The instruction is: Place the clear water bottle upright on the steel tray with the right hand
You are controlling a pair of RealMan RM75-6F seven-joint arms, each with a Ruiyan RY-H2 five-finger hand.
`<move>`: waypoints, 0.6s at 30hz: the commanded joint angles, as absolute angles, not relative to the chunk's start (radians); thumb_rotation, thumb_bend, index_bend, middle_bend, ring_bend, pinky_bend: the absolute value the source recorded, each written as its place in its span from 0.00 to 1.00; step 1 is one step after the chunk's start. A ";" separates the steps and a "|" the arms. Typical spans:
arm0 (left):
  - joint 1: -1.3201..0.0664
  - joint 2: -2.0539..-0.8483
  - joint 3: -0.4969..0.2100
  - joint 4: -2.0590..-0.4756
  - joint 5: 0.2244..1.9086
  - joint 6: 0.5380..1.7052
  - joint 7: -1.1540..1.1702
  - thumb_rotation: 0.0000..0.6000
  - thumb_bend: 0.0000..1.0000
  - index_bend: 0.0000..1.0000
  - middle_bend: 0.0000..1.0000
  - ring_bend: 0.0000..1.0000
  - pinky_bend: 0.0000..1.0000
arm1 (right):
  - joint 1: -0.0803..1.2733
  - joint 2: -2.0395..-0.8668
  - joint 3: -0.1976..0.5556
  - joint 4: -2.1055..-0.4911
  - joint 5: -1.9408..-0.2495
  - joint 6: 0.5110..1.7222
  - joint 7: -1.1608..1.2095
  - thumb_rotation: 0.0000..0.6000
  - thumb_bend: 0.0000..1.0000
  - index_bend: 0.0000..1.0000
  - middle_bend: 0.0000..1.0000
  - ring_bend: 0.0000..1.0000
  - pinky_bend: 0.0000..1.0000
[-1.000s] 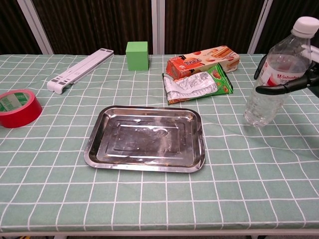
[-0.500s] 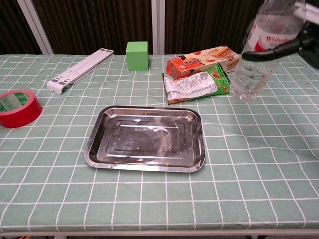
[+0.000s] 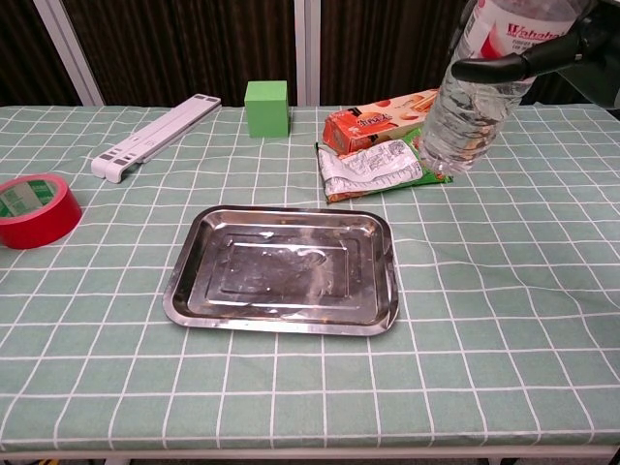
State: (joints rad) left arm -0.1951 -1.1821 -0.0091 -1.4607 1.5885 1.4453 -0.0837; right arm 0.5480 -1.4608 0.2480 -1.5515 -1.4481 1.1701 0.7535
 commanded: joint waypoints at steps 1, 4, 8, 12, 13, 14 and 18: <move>-0.193 -1.183 -0.006 -1.458 1.588 1.444 -0.083 0.75 0.22 0.18 0.19 0.10 0.16 | 0.525 -1.502 0.188 -1.368 -1.347 1.069 0.762 1.00 0.10 0.66 0.53 0.36 0.41; -0.191 -1.183 -0.005 -1.455 1.587 1.444 -0.082 0.75 0.22 0.18 0.19 0.10 0.16 | 0.531 -1.546 0.169 -1.296 -1.364 1.045 0.798 1.00 0.10 0.66 0.53 0.36 0.41; -0.194 -1.181 -0.009 -1.458 1.585 1.444 -0.082 0.76 0.22 0.18 0.19 0.10 0.16 | 0.548 -1.539 0.181 -1.321 -1.445 1.107 0.807 1.00 0.10 0.66 0.53 0.36 0.41; -0.195 -1.183 -0.012 -1.462 1.587 1.448 -0.085 0.75 0.22 0.18 0.19 0.10 0.16 | 0.556 -1.496 0.204 -1.392 -1.452 1.131 0.743 1.00 0.10 0.66 0.53 0.36 0.41; -0.194 -1.183 -0.011 -1.462 1.587 1.448 -0.086 0.75 0.22 0.18 0.19 0.10 0.16 | 0.556 -1.492 0.208 -1.403 -1.445 1.130 0.731 1.00 0.10 0.66 0.53 0.36 0.41; -0.193 -1.183 -0.010 -1.462 1.587 1.448 -0.087 0.75 0.22 0.18 0.19 0.10 0.16 | 0.559 -1.492 0.213 -1.409 -1.434 1.122 0.723 1.00 0.10 0.66 0.53 0.36 0.41; -0.189 -1.179 -0.006 -1.461 1.588 1.451 -0.087 0.75 0.22 0.18 0.19 0.10 0.16 | 0.625 -1.555 0.241 -1.397 -1.387 1.032 0.695 1.00 0.10 0.66 0.53 0.36 0.41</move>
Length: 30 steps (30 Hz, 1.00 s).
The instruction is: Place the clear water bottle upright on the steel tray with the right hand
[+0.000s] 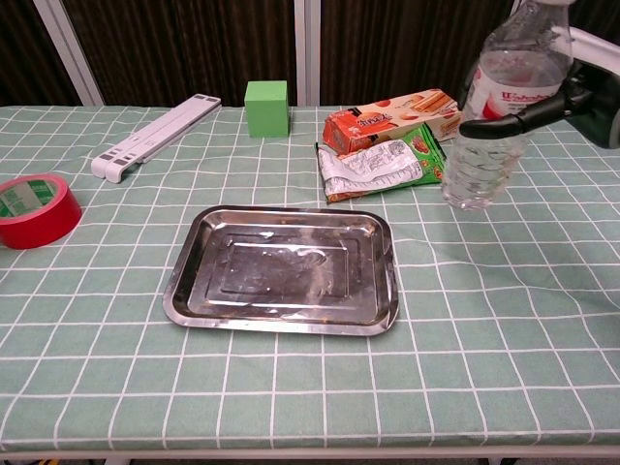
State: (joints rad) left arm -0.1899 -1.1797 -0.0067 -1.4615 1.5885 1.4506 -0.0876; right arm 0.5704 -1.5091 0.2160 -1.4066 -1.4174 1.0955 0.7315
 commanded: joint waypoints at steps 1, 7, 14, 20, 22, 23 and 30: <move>-0.188 -1.178 -0.005 -1.461 1.587 1.451 -0.087 0.75 0.22 0.18 0.19 0.10 0.16 | 0.644 -1.577 0.247 -1.387 -1.380 1.013 0.684 1.00 0.10 0.66 0.53 0.36 0.41; -0.186 -1.181 -0.006 -1.462 1.584 1.450 -0.088 0.75 0.22 0.18 0.19 0.10 0.16 | 0.668 -1.593 0.273 -1.392 -1.379 1.030 0.622 1.00 0.10 0.67 0.53 0.36 0.41; -0.197 -1.190 -0.006 -1.451 1.590 1.437 -0.099 0.75 0.22 0.18 0.19 0.10 0.16 | 0.546 -1.452 0.233 -1.442 -1.391 1.128 0.703 1.00 0.10 0.67 0.54 0.36 0.41; -0.195 -1.191 -0.002 -1.459 1.591 1.438 -0.079 0.75 0.22 0.18 0.19 0.10 0.16 | 0.613 -1.535 0.229 -1.457 -1.414 1.064 0.692 1.00 0.10 0.67 0.54 0.36 0.41; -0.195 -1.191 -0.005 -1.463 1.590 1.439 -0.075 0.74 0.22 0.18 0.19 0.10 0.16 | 0.613 -1.535 0.232 -1.465 -1.421 1.079 0.669 1.00 0.10 0.67 0.54 0.36 0.41; -0.196 -1.191 -0.006 -1.465 1.589 1.440 -0.075 0.75 0.22 0.18 0.19 0.10 0.16 | 0.606 -1.525 0.232 -1.465 -1.424 1.093 0.658 1.00 0.10 0.67 0.54 0.36 0.41; -0.202 -1.201 -0.002 -1.453 1.592 1.427 -0.082 0.75 0.22 0.18 0.19 0.10 0.16 | 0.529 -1.440 0.202 -1.452 -1.415 1.139 0.720 1.00 0.10 0.67 0.54 0.36 0.41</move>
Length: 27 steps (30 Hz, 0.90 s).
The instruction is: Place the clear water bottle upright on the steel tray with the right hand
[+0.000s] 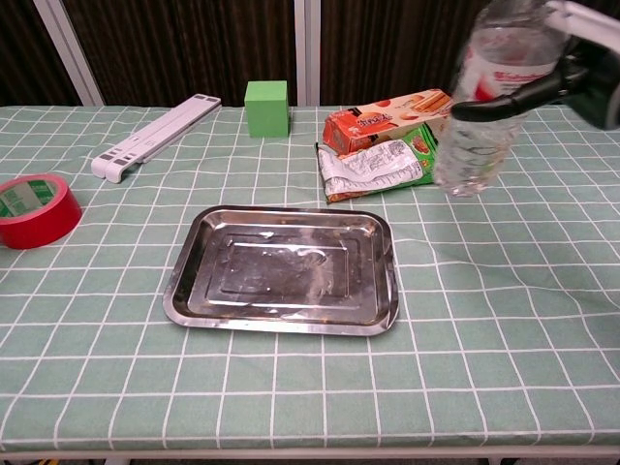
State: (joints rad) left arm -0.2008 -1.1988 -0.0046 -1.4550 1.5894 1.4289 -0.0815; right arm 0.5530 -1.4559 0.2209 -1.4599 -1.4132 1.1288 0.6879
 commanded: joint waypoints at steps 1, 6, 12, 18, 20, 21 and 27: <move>-0.202 -1.202 -0.002 -1.453 1.594 1.427 -0.082 0.75 0.22 0.18 0.19 0.10 0.16 | 0.535 -1.450 0.199 -1.448 -1.418 1.130 0.727 1.00 0.10 0.67 0.54 0.36 0.41; -0.195 -1.195 -0.001 -1.459 1.596 1.443 -0.077 0.75 0.22 0.18 0.19 0.10 0.16 | 0.611 -1.559 0.207 -1.424 -1.437 1.065 0.724 1.00 0.10 0.67 0.54 0.36 0.41; -0.180 -1.190 0.002 -1.447 1.587 1.456 -0.095 0.75 0.22 0.18 0.19 0.10 0.16 | 0.696 -1.701 0.229 -1.349 -1.416 0.995 0.679 1.00 0.10 0.67 0.54 0.36 0.41; -0.179 -1.184 -0.001 -1.431 1.586 1.459 -0.118 0.75 0.22 0.18 0.19 0.10 0.16 | 0.745 -1.786 0.236 -1.253 -1.404 0.940 0.717 1.00 0.07 0.67 0.54 0.36 0.40; -0.179 -1.183 -0.002 -1.429 1.587 1.461 -0.122 0.75 0.22 0.18 0.19 0.10 0.16 | 0.757 -1.810 0.237 -1.224 -1.405 0.931 0.742 1.00 0.05 0.67 0.54 0.36 0.40; -0.178 -1.182 -0.002 -1.427 1.586 1.460 -0.123 0.75 0.22 0.18 0.19 0.10 0.16 | 0.765 -1.823 0.236 -1.207 -1.410 0.925 0.754 1.00 0.05 0.67 0.54 0.36 0.40; -0.179 -1.179 -0.001 -1.423 1.586 1.457 -0.130 0.75 0.22 0.18 0.19 0.10 0.16 | 0.792 -1.869 0.219 -1.138 -1.437 0.913 0.796 1.00 0.03 0.68 0.53 0.36 0.39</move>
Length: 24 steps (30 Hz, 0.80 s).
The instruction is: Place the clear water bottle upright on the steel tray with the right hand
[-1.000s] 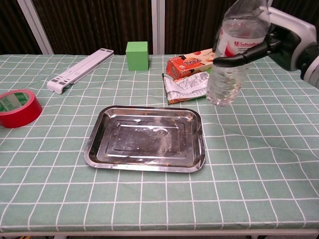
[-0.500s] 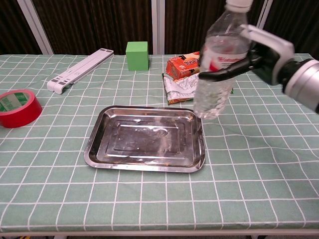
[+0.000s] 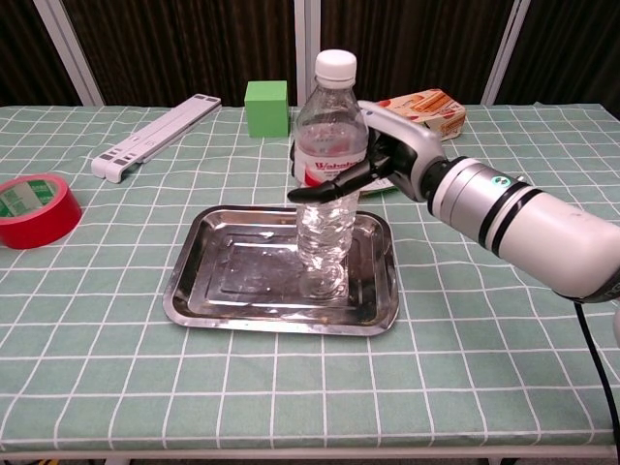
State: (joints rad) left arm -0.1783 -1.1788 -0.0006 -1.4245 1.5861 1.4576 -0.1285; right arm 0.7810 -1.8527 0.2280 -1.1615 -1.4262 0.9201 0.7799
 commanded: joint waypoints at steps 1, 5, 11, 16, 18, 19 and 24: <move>-0.179 -1.179 0.000 -1.422 1.586 1.456 -0.131 0.75 0.22 0.18 0.19 0.10 0.16 | 0.793 -1.873 0.217 -1.130 -1.439 0.912 0.800 1.00 0.02 0.68 0.52 0.36 0.38; -0.179 -1.182 0.002 -1.418 1.588 1.453 -0.134 0.75 0.22 0.18 0.19 0.10 0.16 | 0.799 -1.879 0.197 -1.106 -1.459 0.913 0.815 1.00 0.00 0.59 0.49 0.29 0.33; -0.180 -1.185 0.002 -1.416 1.592 1.455 -0.135 0.75 0.22 0.18 0.19 0.10 0.16 | 0.808 -1.860 0.170 -1.104 -1.493 0.911 0.857 1.00 0.00 0.27 0.33 0.09 0.18; -0.177 -1.185 0.003 -1.418 1.595 1.460 -0.133 0.75 0.22 0.18 0.19 0.10 0.16 | 0.812 -1.829 0.153 -1.116 -1.501 0.897 0.858 1.00 0.00 0.03 0.21 0.01 0.09; -0.178 -1.185 0.003 -1.419 1.595 1.459 -0.132 0.74 0.22 0.18 0.19 0.10 0.16 | 0.810 -1.811 0.148 -1.129 -1.503 0.899 0.850 1.00 0.00 0.00 0.16 0.00 0.06; -0.178 -1.185 0.003 -1.419 1.595 1.459 -0.132 0.74 0.22 0.18 0.19 0.10 0.16 | 0.809 -1.802 0.146 -1.134 -1.505 0.902 0.844 1.00 0.00 0.00 0.15 0.00 0.05; -0.180 -1.185 0.002 -1.428 1.599 1.459 -0.126 0.74 0.22 0.18 0.19 0.10 0.16 | 0.810 -1.686 0.127 -1.233 -1.503 0.863 0.791 1.00 0.00 0.00 0.07 0.00 0.00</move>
State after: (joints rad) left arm -0.1797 -1.1852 0.0025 -1.4278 1.5984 1.4590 -0.1262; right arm 0.8102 -1.7437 0.1408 -1.1812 -1.5035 0.8872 0.8223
